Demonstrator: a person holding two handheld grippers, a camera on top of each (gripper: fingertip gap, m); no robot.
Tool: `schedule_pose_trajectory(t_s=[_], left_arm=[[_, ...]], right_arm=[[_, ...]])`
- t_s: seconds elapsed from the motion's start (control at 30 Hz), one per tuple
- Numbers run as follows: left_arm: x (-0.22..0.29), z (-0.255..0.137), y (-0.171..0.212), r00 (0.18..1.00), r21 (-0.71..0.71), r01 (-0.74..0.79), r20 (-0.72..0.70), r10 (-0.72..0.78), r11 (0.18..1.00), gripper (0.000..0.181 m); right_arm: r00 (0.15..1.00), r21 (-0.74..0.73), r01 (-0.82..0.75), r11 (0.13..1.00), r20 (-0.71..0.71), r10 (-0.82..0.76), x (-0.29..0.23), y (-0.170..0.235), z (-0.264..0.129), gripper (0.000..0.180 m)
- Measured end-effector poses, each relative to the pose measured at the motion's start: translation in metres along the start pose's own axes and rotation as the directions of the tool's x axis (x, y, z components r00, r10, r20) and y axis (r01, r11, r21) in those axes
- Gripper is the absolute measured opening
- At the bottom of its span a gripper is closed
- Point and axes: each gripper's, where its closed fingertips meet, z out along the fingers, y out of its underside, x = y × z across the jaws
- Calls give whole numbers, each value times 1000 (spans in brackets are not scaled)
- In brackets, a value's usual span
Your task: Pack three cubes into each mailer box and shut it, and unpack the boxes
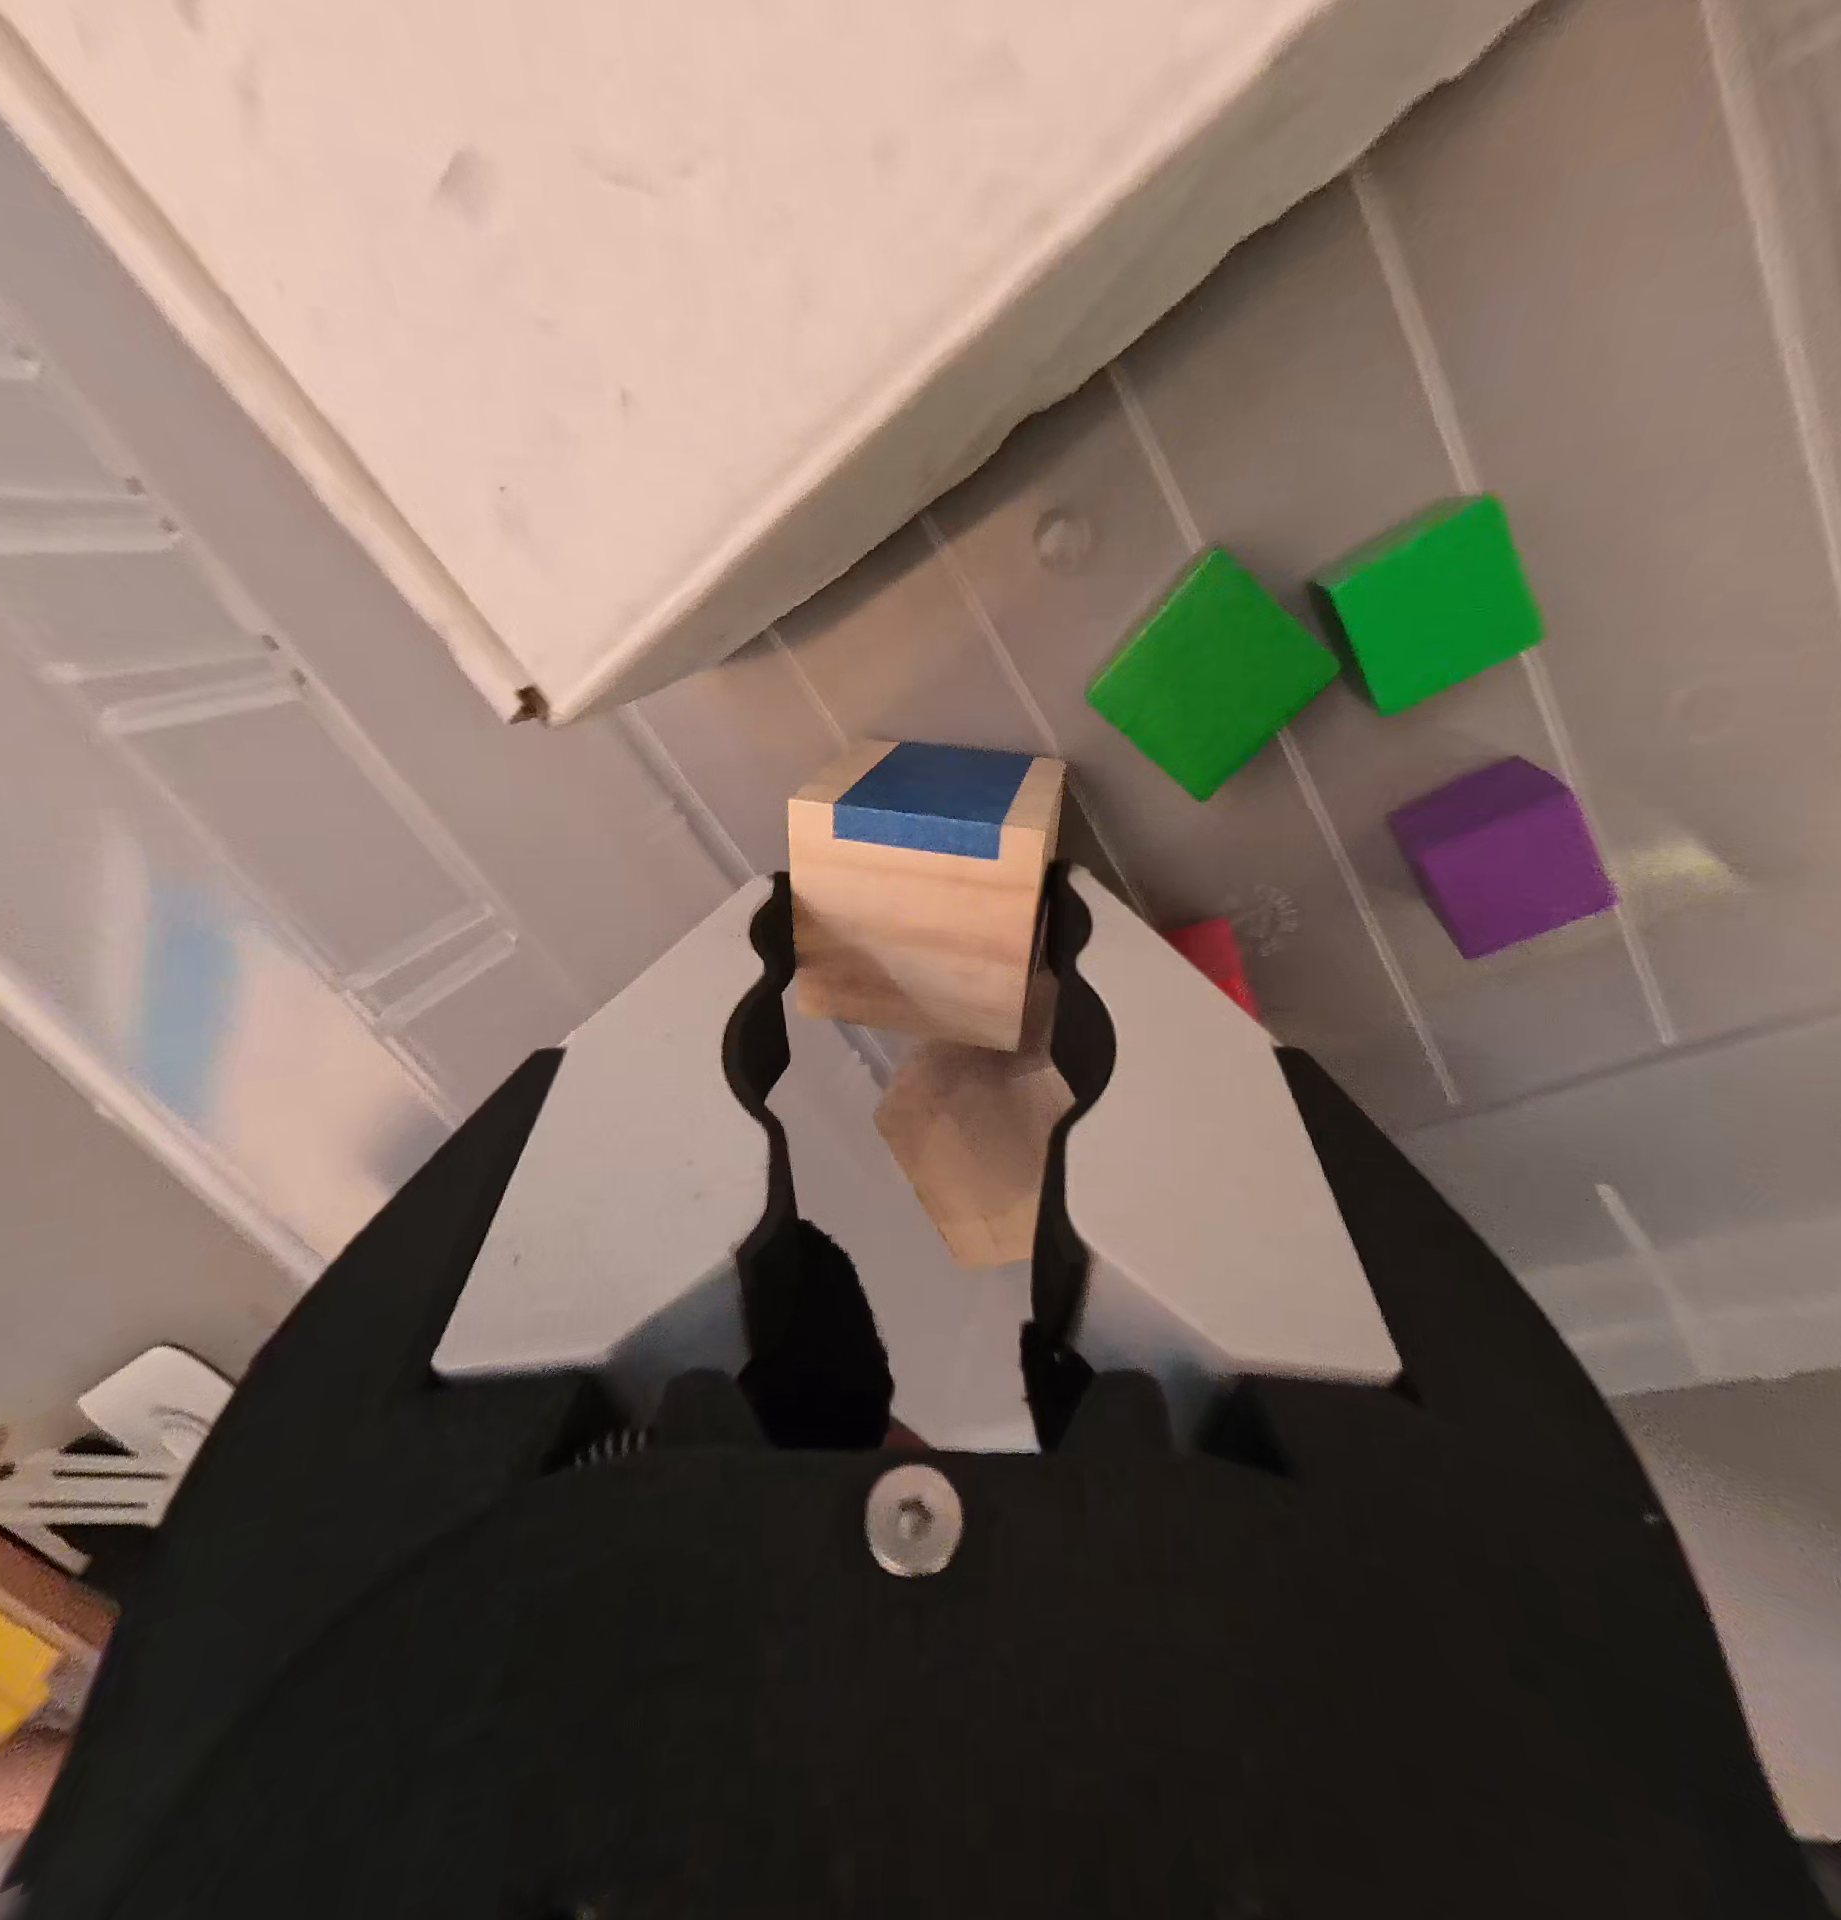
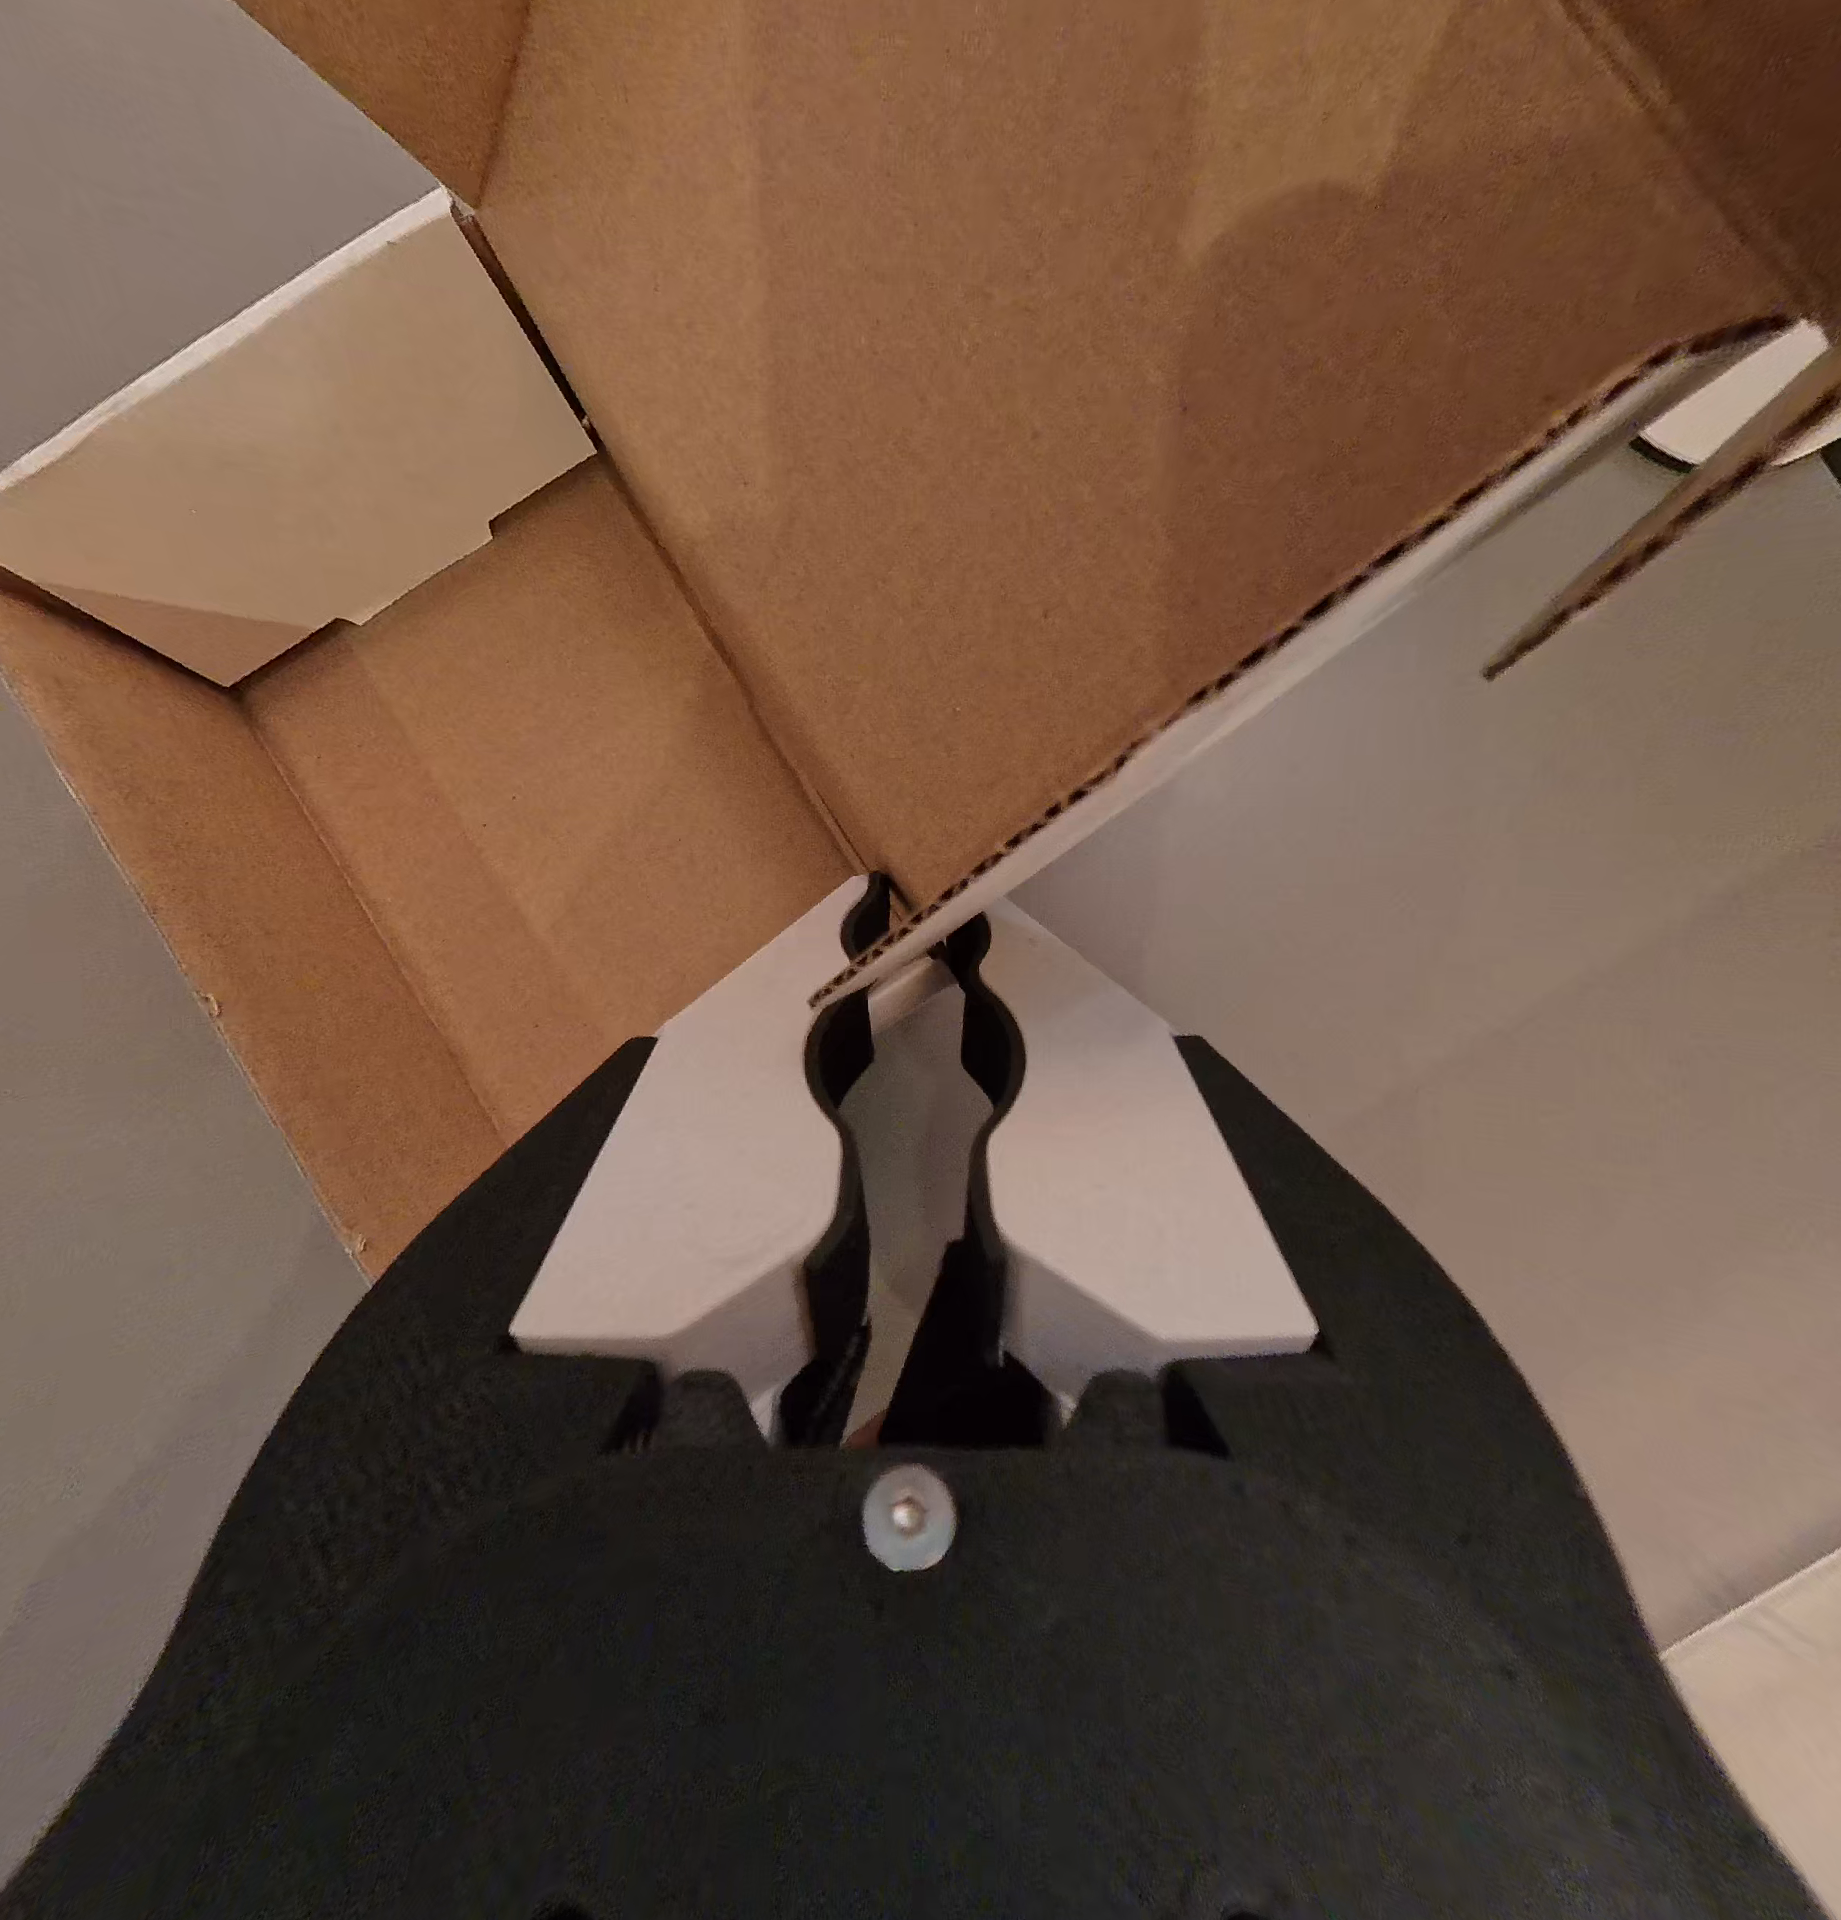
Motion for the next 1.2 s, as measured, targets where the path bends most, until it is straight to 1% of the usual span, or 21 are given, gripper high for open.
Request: schedule_pose_trajectory(t_s=[0.07, 0.17, 0.23, 0.33, 0.4, 0.47, 0.57, 0.63, 0.67, 0.73, 0.83, 0.9, 0.97, 1.0, 1.07, 1.1, 1.13, 1.17, 1.2], left_arm=[[5, -3, -2, 1000, 4, -24, -13, 24, 1000, 47], [1, -16, -11, 1000, 65, -8, 18, 7, 998, 46], [-1, -37, -21, 998, 131, -7, 56, -1, 991, 46], [18, -89, -47, 996, 284, -52, 86, 28, 957, 46], [52, -129, -70, 988, 380, -147, 103, 117, 913, 46], [101, -168, -93, 966, 453, -259, 119, 231, 853, 46], [187, -217, -125, 900, 545, -418, 137, 415, 727, 46], [247, -229, -140, 832, 565, -510, 132, 539, 649, 46], [273, -230, -147, 797, 563, -552, 141, 587, 615, 46], [316, -219, -158, 731, 540, -617, 123, 671, 573, 46], [357, -192, -175, 659, 492, -679, 81, 748, 545, 46], [367, -171, -187, 647, 456, -692, 47, 761, 560, 46], [378, -147, -192, 629, 429, -691, -40, 776, 582, 47], [377, -134, -197, 635, 407, -696, -37, 772, 592, 47], [378, -110, -195, 621, 356, -719, -58, 782, 598, 47], [376, -101, -196, 625, 329, -728, -45, 780, 602, 47], [372, -93, -198, 622, 302, -743, -18, 783, 597, 47], [372, -86, -195, 610, 280, -757, -20, 792, 591, 47], [374, -83, -192, 609, 270, -754, -56, 791, 599, 47]], right_arm=[[1000, 3, -2, 1000, 4, 2, 0, 0, 0, 9], [1000, 3, -2, 1000, 2, 2, 0, 0, 0, 9], [1000, -1, 0, 1000, -3, 0, 0, 0, 0, 9], [1000, -4, 4, 1000, -6, -4, 0, -1, 0, 9], [1000, -3, 3, 1000, -5, -3, -1, -1, 1, 9], [1000, -4, 2, 1000, -5, -2, -1, -1, 1, 9], [1000, -4, 2, 1000, -9, -2, -1, -1, 1, 9], [1000, -3, 0, 1000, -12, 0, -1, -1, 1, 9], [1000, -2, 0, 1000, -12, 0, -1, -1, 1, 9], [1000, 0, -3, 1000, -11, 3, -1, -1, 1, 9], [1000, 2, -2, 1000, -15, 2, -1, -1, 0, 9], [1000, 1, 0, 1000, -16, 0, -1, -1, 1, 9], [1000, 3, 1, 1000, -16, -1, -1, -1, 1, 9], [1000, 3, 1, 1000, -16, -1, -1, -1, 0, 9], [1000, 4, 2, 1000, -16, -2, -1, -1, 1, 8], [1000, 4, 3, 1000, -15, -2, -1, -1, 1, 8], [1000, 3, 3, 1000, -15, -3, -1, -1, 0, 8], [1000, 2, 5, 1000, -16, -5, -1, -1, 0, 9], [1000, 2, 7, 1000, -17, -7, -1, -1, 0, 8]])
